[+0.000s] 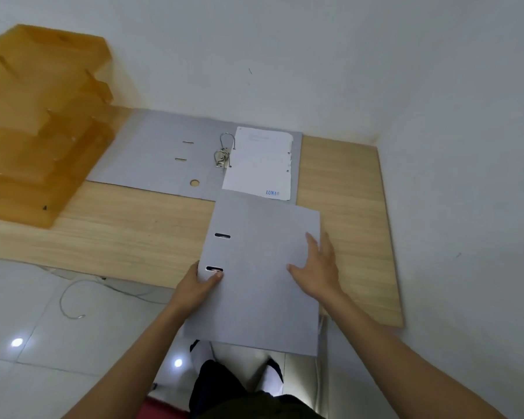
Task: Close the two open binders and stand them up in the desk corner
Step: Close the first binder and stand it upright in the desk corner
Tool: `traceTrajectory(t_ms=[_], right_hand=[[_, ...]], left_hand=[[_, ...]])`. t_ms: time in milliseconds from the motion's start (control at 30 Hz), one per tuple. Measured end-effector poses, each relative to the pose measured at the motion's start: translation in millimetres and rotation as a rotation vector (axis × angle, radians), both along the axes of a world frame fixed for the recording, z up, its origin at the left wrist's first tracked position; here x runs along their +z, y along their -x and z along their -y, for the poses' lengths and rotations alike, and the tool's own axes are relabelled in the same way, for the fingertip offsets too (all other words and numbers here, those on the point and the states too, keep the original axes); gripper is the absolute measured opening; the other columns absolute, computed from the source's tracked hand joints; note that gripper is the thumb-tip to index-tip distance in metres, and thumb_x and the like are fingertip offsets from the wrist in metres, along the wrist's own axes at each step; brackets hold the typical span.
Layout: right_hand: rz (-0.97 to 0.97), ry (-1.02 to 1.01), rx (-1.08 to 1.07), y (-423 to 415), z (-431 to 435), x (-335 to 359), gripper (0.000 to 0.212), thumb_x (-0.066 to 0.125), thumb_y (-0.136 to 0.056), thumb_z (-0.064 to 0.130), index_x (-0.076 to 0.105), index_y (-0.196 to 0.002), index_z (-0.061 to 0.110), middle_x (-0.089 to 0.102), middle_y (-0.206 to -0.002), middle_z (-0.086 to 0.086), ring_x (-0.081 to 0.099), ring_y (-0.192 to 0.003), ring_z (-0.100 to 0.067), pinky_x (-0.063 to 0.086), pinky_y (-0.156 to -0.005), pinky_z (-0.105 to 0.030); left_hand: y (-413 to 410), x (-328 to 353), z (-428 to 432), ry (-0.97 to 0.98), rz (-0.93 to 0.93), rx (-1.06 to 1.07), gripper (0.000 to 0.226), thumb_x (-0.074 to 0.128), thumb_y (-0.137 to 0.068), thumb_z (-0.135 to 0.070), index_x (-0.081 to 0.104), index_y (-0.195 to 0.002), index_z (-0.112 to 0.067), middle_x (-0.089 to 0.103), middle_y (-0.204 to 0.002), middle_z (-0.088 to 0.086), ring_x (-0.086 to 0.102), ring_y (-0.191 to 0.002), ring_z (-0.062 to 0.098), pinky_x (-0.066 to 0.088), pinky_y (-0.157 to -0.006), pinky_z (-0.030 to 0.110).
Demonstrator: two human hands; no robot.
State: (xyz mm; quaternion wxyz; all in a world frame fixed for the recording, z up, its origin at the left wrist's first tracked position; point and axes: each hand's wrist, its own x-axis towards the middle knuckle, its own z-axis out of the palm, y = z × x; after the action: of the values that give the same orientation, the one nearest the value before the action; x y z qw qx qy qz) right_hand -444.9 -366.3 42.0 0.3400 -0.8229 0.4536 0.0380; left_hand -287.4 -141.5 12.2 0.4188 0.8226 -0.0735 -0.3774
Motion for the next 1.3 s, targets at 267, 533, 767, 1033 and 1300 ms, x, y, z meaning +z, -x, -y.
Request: traceTrajectory(t_ms=[267,533,767,1033,1300], right_hand=[[-0.139,-0.269,0.333,-29,-34,-25,0.076,0.054,-0.097,0.044,0.014,-0.161,0.034,-0.013,-0.171,0.002,-0.015,-0.154,-0.039,0.007,-0.123,-0.060],[-0.096,-0.407,0.148,-28,-44,-37,0.076,0.050,-0.097,0.050,0.012,-0.161,0.033,-0.015,-0.170,0.002,-0.022,-0.152,-0.043,0.002,-0.123,-0.055],[0.012,-0.403,-0.122,-39,-52,-25,0.072,0.032,-0.100,0.059,0.002,-0.161,0.035,-0.016,-0.170,0.007,-0.020,-0.155,-0.027,-0.009,-0.119,-0.061],[0.329,-0.395,-0.473,-36,-33,36,0.073,0.028,-0.096,0.069,0.013,-0.160,0.038,0.014,-0.170,0.009,0.012,-0.156,-0.017,0.008,-0.126,-0.052],[0.657,-0.412,-0.377,-34,1,111,0.072,0.035,-0.091,0.076,0.032,-0.154,0.042,0.045,-0.157,0.011,0.045,-0.142,-0.012,0.034,-0.118,-0.050]], left_hand=[[10,-2,8,-0.073,0.078,-0.007,0.071,0.077,-0.085,-0.034,0.043,-0.144,-0.015,0.060,-0.136,0.006,0.060,-0.120,0.029,0.047,-0.092,0.035],[-1,-9,17,-0.017,0.072,0.017,0.071,0.087,-0.073,-0.029,0.054,-0.133,-0.016,0.066,-0.115,-0.001,0.066,-0.096,0.017,0.050,-0.073,0.026],[-10,16,36,0.131,-0.451,0.149,0.064,0.047,-0.083,-0.076,0.073,-0.108,-0.023,0.082,-0.089,0.000,0.078,-0.079,0.016,0.058,-0.065,0.029],[8,64,102,0.434,-0.858,-0.279,0.057,0.057,-0.085,-0.072,0.071,-0.126,-0.035,0.069,-0.133,0.005,0.065,-0.123,0.024,0.053,-0.102,0.044],[-12,107,145,0.564,-0.596,-0.620,0.048,0.074,-0.085,-0.047,0.063,-0.129,-0.032,0.075,-0.123,-0.003,0.071,-0.112,0.017,0.059,-0.085,0.028]])
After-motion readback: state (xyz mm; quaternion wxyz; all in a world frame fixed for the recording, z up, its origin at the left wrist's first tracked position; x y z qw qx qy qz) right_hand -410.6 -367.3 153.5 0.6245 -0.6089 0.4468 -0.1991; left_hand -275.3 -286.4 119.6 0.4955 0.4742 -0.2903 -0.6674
